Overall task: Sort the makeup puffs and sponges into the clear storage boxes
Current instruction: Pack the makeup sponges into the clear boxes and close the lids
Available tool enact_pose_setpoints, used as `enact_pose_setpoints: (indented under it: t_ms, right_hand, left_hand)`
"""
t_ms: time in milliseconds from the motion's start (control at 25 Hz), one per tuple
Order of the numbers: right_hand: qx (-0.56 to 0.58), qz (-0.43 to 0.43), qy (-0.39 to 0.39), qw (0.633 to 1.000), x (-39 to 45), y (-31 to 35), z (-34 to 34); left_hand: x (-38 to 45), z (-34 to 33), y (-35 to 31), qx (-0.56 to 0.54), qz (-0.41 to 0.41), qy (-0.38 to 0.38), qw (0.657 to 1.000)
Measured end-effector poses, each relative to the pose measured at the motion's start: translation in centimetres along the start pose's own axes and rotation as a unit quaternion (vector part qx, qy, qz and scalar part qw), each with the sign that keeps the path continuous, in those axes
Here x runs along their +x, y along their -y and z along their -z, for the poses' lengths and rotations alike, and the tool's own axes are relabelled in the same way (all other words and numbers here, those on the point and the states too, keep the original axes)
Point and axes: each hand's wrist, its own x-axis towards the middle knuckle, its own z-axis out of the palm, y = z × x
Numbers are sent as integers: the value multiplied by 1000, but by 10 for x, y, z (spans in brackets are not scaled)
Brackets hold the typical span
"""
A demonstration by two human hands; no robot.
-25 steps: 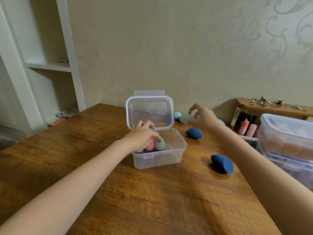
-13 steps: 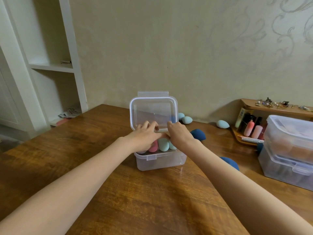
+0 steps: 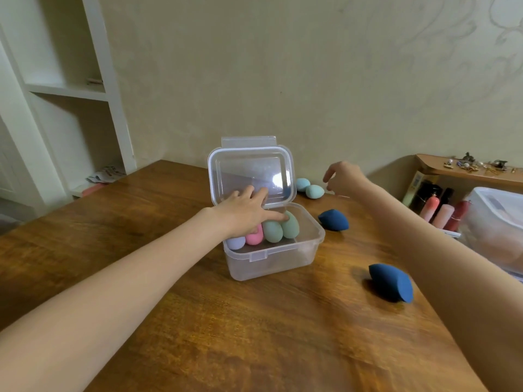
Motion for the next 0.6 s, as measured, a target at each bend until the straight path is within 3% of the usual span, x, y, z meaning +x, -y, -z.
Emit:
enact_pose_setpoints:
  t_ms: [240,400,520,600]
  right_hand:
    - [-131,61,90,985,64,-2,-34]
    - [-271,96,132,949,92,-2,-65]
    - [-271,112,82,952,97,-1,-68]
    - [-179,101,2,979,90,1,-46]
  left_hand:
    - [7,-8,3,21,-18,-47,998]
    - [11,-16,6,58,-32,-69,995]
    - [12,-19,7,82,-33,-69,994]
    - [12,-18,6,82,-32,-62,994]
